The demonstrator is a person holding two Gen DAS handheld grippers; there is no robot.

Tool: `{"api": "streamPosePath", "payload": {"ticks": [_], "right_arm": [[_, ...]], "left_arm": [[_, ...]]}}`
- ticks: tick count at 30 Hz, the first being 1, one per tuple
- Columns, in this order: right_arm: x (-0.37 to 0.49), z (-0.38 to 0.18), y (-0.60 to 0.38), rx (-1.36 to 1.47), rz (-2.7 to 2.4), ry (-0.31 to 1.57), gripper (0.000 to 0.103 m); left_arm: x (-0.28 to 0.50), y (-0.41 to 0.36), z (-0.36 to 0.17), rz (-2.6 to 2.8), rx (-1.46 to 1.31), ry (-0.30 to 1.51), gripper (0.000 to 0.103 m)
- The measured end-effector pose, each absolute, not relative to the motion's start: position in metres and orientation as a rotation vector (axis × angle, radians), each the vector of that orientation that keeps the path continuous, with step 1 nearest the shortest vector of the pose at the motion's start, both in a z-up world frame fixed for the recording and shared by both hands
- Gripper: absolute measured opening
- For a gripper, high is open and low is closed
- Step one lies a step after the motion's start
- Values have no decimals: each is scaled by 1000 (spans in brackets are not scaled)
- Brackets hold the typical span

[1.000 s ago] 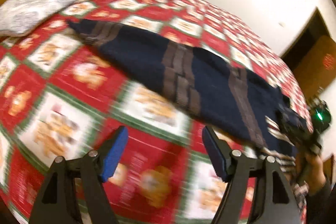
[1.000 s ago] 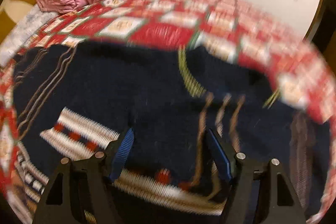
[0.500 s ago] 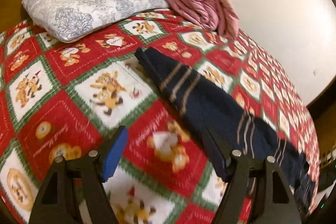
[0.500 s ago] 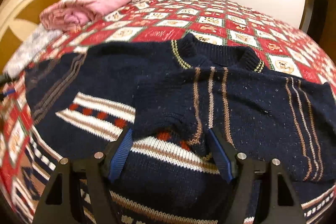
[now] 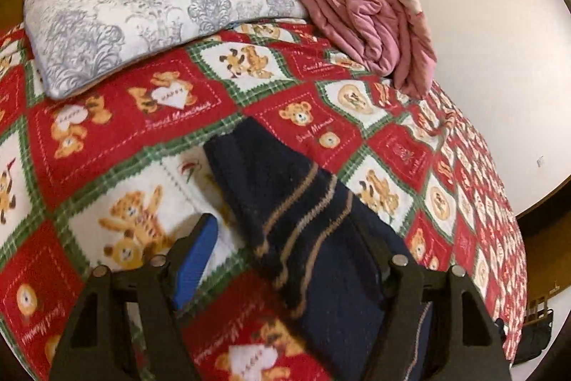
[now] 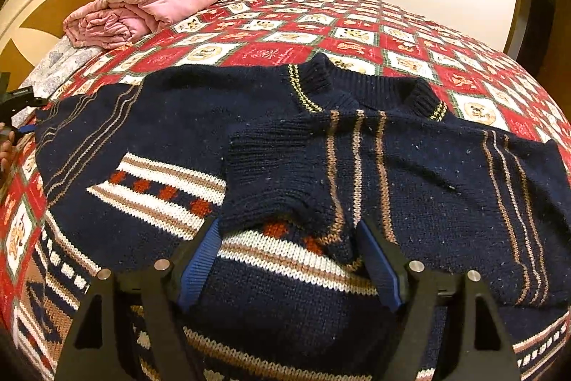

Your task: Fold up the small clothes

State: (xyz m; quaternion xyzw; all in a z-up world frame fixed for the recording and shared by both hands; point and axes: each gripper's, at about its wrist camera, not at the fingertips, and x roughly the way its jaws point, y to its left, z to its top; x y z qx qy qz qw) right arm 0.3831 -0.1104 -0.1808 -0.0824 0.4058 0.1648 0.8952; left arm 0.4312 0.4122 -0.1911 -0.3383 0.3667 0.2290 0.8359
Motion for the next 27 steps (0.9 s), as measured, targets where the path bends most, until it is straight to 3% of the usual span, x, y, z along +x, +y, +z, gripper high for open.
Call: {"api": "streamPosePath", "payload": {"ticks": [5,7,10,27], "right_arm": [[383,-181,-111,-165,345,841,78],[383,-181,-111,-164,345,841,78],[383,-181,-111,-163,346,841,78],[380,-172,-117,-99,382,824,78]], "left_arm": [[434,406,-192,522,-647,772,61],[434,405,-194,520,-622,774,23],[432,408,-198,509,-642,771,9],[417,331,-125,326,-529,602,6]]}}
